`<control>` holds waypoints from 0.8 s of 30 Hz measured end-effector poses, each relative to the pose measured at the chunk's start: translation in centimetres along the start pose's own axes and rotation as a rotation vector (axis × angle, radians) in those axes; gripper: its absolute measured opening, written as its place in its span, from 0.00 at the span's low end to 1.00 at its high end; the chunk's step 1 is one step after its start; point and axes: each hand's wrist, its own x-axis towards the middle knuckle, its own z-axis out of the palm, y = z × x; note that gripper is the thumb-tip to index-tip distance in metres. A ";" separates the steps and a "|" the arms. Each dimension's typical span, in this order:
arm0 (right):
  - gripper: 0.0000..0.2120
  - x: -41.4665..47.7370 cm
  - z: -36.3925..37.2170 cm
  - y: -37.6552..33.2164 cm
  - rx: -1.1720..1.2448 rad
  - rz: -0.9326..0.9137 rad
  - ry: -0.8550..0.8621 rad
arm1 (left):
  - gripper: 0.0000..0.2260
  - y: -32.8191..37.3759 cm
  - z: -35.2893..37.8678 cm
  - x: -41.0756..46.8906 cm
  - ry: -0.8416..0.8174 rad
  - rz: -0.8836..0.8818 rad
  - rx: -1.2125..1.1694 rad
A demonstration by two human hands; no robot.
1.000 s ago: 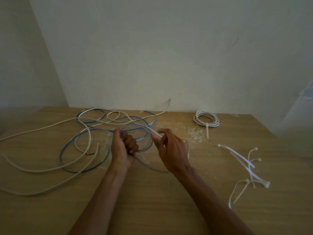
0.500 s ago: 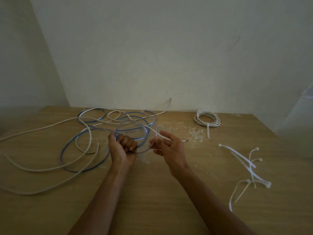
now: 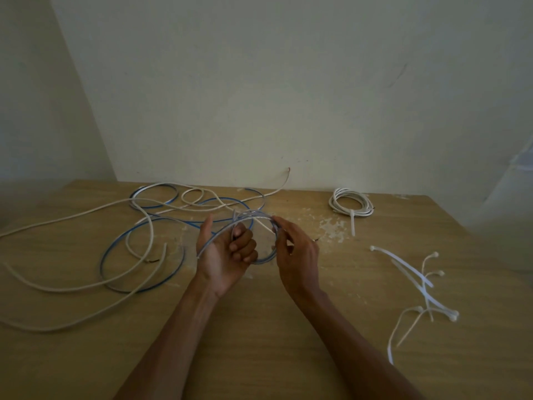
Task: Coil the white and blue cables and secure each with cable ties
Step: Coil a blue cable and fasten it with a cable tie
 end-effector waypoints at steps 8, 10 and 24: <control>0.15 0.3 -0.1 1.7 0.012 0.065 0.002 | 0.13 0.3 0.2 -0.1 -0.102 -0.067 0.217; 0.16 0.3 -0.1 2.3 0.006 0.087 0.008 | 0.05 -0.1 0.4 0.0 -0.035 -0.082 0.215; 0.22 1.3 -2.3 0.0 0.120 0.099 -0.321 | 0.14 -1.2 1.1 0.9 0.359 0.082 0.840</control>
